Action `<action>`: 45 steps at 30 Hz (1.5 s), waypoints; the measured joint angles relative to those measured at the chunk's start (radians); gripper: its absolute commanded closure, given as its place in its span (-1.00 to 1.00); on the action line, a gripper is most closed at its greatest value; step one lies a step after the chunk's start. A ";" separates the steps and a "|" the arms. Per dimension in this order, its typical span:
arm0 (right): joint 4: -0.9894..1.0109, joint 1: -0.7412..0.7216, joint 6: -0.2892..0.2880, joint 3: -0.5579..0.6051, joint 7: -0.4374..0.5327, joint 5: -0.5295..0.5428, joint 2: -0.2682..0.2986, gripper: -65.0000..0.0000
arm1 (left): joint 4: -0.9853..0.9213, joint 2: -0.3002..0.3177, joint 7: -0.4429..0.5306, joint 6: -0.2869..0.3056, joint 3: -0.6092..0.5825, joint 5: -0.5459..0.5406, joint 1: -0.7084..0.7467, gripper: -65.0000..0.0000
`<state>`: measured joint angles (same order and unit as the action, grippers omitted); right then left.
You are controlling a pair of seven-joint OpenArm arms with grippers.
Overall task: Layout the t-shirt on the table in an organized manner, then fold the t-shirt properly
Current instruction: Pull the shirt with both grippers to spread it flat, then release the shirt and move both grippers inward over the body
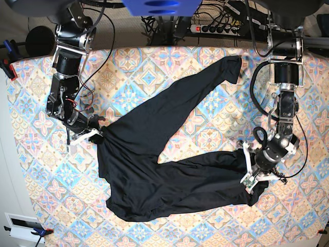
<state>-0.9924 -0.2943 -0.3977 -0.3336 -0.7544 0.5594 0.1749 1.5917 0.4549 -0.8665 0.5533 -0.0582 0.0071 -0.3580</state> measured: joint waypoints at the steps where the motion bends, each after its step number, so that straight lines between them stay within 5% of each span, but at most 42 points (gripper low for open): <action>1: -0.008 0.002 0.003 0.000 -0.003 -0.005 0.011 1.00 | 0.038 0.013 -0.018 0.028 -0.002 0.001 0.017 1.00; 7: -0.016 0.029 0.002 0.002 0.000 0.001 0.081 1.00 | 0.163 0.084 -0.059 0.148 -0.009 -0.006 0.121 1.00; 14: -0.021 0.031 0.009 0.004 -0.008 -0.013 0.140 1.00 | 0.221 0.179 -0.056 0.150 -0.002 -0.008 0.260 1.00; 25: -0.030 0.094 -0.006 0.002 0.027 0.017 0.166 1.00 | 0.219 0.202 -0.063 0.148 -0.057 0.001 0.468 1.00; 31: -0.053 0.141 -0.017 -0.003 0.042 0.039 0.177 1.00 | 0.222 0.247 -0.055 0.151 -0.163 -0.002 0.522 1.00; 45: -0.167 0.264 -0.015 -0.010 0.064 0.033 0.183 1.00 | 0.222 0.315 -0.031 0.147 -0.166 -0.011 0.597 1.00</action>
<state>-1.1591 -0.0307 -0.4129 -0.3431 -0.6907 0.5922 0.3580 1.8141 0.7700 -0.8978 0.7002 -0.2245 -0.0036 0.2386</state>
